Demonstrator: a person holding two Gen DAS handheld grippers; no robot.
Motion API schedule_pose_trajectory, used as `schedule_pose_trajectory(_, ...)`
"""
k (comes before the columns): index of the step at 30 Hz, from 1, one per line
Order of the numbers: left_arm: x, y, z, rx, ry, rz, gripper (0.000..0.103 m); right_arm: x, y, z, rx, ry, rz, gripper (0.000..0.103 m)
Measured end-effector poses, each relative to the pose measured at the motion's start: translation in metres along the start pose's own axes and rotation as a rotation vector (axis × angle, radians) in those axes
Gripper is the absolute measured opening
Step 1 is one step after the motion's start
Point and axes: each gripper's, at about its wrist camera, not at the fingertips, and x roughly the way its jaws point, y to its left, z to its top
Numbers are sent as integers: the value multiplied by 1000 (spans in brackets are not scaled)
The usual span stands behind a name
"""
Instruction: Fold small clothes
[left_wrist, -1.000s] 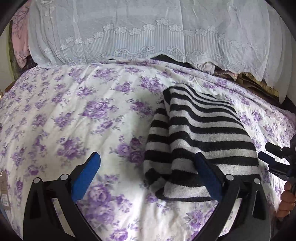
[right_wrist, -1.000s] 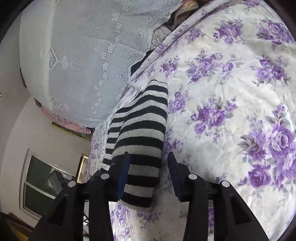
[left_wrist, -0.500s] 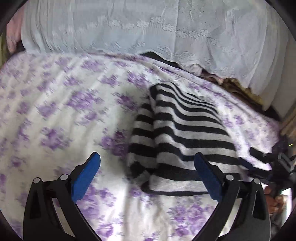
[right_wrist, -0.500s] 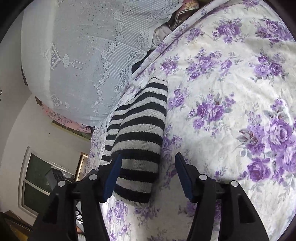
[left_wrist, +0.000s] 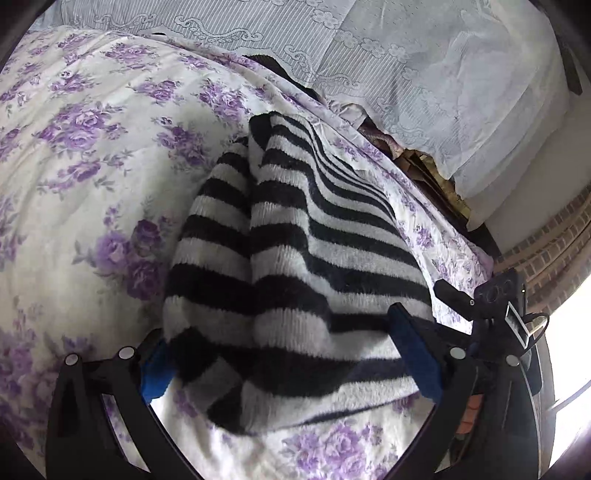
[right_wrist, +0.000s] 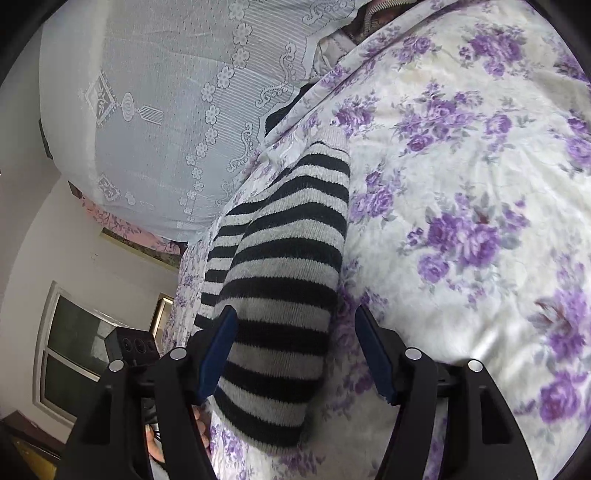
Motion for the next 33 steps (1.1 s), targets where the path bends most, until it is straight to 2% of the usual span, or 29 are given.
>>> schedule_pose_trajectory(6,13,0,10,14,6,-12,98,26,-2,21,44,15,35,66)
schedule_pose_trajectory(15,23,3,23,-16,-14,-80,96,57,3,45,26,-3,7,65)
schedule_pose_trajectory(17,22,3,22,-23,-20,-67,86,56,3,44,5,-10,10,62)
schedule_pose_trajectory(20,18,6,21,-50,-32,-70,77,55,8,43,-59,-16,-13,59)
schedule_pose_trajectory(24,16,2,19,-30,-45,-35,72,53,22,39,-157,-47,-76,56)
schedule_pose_trajectory(28,11,-4,17,0,-75,-1,63,49,34,35,-234,-81,-118,53)
schedule_pose_trajectory(33,5,-23,13,102,-115,60,57,41,42,28,-296,-120,-151,50)
